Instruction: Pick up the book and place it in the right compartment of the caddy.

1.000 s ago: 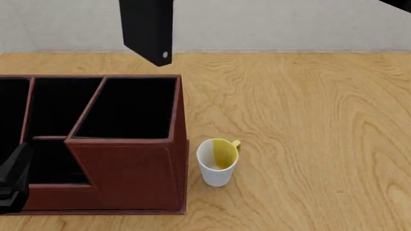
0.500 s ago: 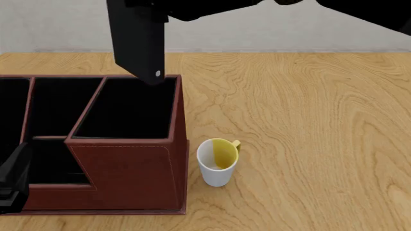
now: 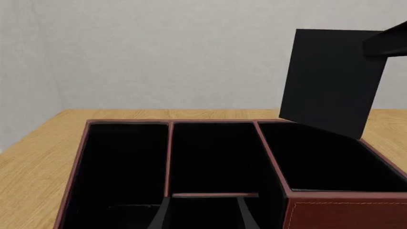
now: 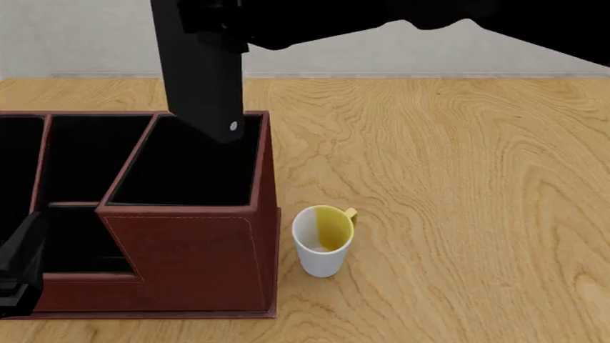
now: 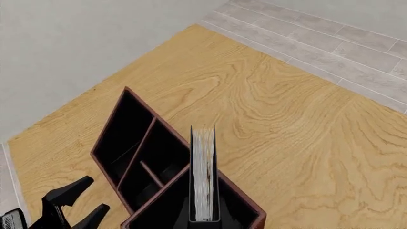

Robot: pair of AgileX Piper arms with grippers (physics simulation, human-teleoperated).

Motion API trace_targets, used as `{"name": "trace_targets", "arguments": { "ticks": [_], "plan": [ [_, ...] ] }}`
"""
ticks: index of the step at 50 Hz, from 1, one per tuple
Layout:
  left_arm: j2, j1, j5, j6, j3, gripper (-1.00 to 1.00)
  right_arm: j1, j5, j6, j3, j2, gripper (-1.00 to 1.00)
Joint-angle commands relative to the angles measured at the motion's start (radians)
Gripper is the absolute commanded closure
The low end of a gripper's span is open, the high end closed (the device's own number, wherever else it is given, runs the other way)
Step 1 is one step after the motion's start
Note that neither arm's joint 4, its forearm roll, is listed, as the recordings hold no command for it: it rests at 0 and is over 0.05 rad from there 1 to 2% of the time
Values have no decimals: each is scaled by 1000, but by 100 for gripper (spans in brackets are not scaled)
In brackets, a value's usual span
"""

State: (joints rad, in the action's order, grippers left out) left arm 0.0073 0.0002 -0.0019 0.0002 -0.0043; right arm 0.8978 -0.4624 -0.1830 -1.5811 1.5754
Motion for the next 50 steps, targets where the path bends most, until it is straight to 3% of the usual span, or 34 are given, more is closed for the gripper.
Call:
{"name": "trace_targets", "arguments": {
  "ticks": [1, 50],
  "plan": [
    [0, 0, 0, 0, 0, -100, 10, 6, -15, 2, -15, 100],
    [0, 0, 0, 0, 0, -100, 50, 38, -35, 75, -32, 100]
  ]
}}
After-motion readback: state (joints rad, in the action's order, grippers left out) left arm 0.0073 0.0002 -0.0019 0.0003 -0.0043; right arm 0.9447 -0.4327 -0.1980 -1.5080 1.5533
